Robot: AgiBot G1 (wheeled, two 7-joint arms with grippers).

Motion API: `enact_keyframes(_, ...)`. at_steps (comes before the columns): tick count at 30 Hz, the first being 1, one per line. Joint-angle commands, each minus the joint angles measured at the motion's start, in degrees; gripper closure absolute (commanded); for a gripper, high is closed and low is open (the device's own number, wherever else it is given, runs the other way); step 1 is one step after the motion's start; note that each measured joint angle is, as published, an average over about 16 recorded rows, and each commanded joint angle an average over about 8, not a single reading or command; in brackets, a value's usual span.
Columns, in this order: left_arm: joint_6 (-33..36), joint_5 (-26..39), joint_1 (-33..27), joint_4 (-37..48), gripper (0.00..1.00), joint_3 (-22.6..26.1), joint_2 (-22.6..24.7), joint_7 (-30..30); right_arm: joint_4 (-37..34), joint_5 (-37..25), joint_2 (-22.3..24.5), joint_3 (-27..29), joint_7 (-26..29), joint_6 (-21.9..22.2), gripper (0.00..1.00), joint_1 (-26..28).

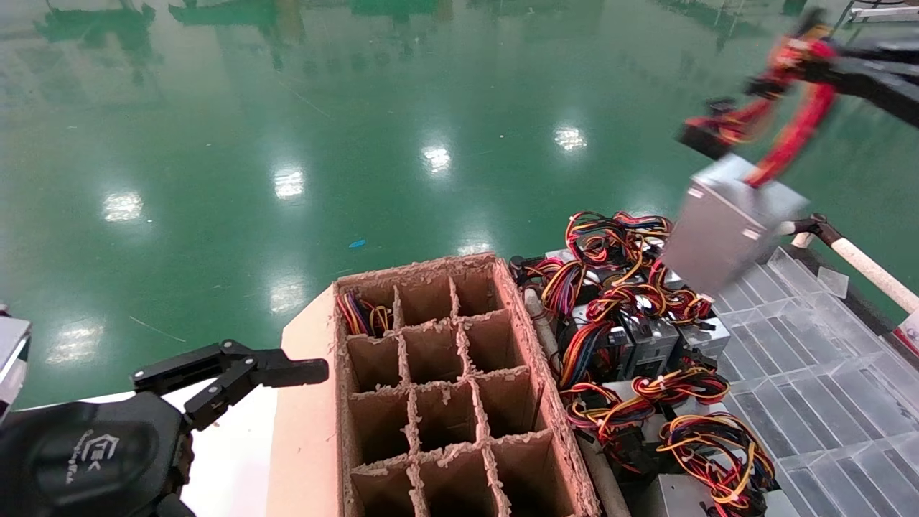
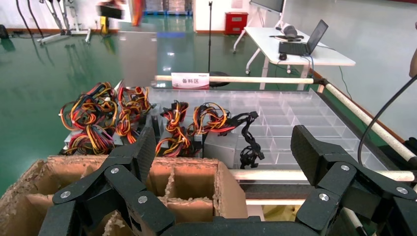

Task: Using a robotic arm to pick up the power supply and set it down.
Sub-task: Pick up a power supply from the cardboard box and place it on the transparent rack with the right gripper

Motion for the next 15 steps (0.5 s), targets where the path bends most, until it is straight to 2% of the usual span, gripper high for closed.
enact_keyframes(1, 0.00, 0.00, 0.00, 0.00, 0.00, 0.00, 0.00, 0.00, 0.11, -1.17, 2.52, -0.58, 0.33, -0.88, 1.00, 1.28)
enact_keyframes(8, 0.00, 0.00, 0.00, 0.00, 0.00, 0.00, 0.00, 0.00, 0.25, -2.70, 8.48, -1.57, 2.39, -2.91, 1.00, 1.70)
enact_keyframes(15, 0.00, -0.01, 0.00, 0.00, 0.00, 0.01, 0.00, 0.00, -1.25, -1.55, 11.69, -1.69, 4.29, -3.56, 1.00, -2.20)
